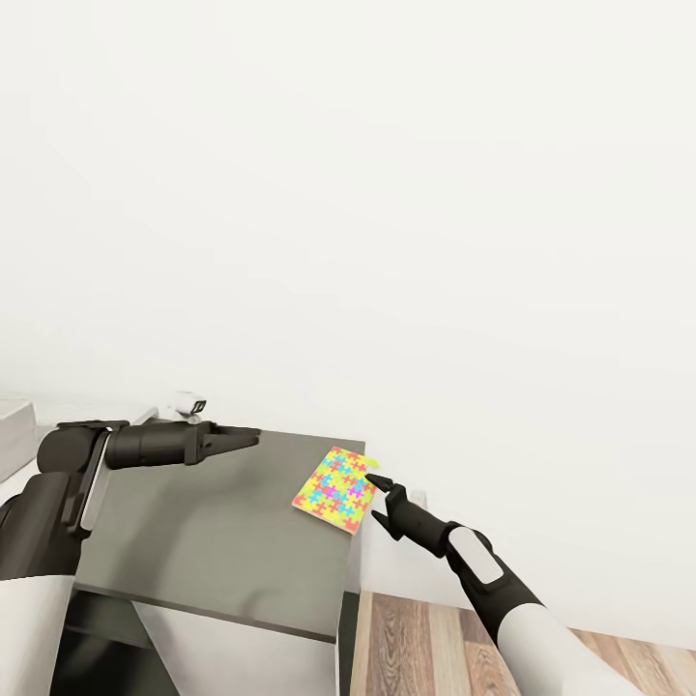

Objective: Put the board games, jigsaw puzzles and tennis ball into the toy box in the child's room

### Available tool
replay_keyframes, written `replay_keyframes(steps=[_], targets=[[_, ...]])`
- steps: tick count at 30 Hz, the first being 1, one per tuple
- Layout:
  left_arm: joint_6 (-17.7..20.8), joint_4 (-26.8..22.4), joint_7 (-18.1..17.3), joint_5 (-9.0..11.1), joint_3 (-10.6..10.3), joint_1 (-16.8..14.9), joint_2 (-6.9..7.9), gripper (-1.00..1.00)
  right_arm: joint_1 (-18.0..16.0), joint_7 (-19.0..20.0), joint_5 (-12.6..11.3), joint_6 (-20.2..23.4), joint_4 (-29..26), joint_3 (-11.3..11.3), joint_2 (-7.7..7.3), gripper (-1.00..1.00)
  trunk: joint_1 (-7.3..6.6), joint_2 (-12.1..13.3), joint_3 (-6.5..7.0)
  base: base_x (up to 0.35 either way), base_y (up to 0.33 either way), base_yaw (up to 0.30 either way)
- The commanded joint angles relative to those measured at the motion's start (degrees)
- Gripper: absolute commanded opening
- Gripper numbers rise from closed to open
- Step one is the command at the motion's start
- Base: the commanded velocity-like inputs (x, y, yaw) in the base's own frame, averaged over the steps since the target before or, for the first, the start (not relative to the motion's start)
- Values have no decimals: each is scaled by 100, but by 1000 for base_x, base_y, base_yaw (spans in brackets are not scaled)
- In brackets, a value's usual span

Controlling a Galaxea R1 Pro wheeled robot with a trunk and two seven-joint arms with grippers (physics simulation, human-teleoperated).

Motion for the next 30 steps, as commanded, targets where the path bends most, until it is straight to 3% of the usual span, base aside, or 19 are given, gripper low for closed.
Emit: replay_keyframes(steps=[1, 22, 23, 30], targets=[[61, -1, -19, 0, -1, -3, 2, 100, -4, 10, -13, 10, 3, 7, 0, 100, 0, -3, -6, 35, 0, 0], [61, -1, -19, 0, -1, -3, -1, 100, -4, 10, -12, 0, 3, 4, 4, 100, 0, -3, -6, 3, 0, 0], [61, -1, -19, 0, -1, -3, -2, 100, -4, 10, -12, 0, 3, 3, 4, -100, 0, -3, -6, 0, 0, 0], [61, -1, -19, 0, -1, -1, -15, 100, -4, 10, -12, -1, 3, 5, 4, -100, 0, -3, -6, 0, 0, 0]])
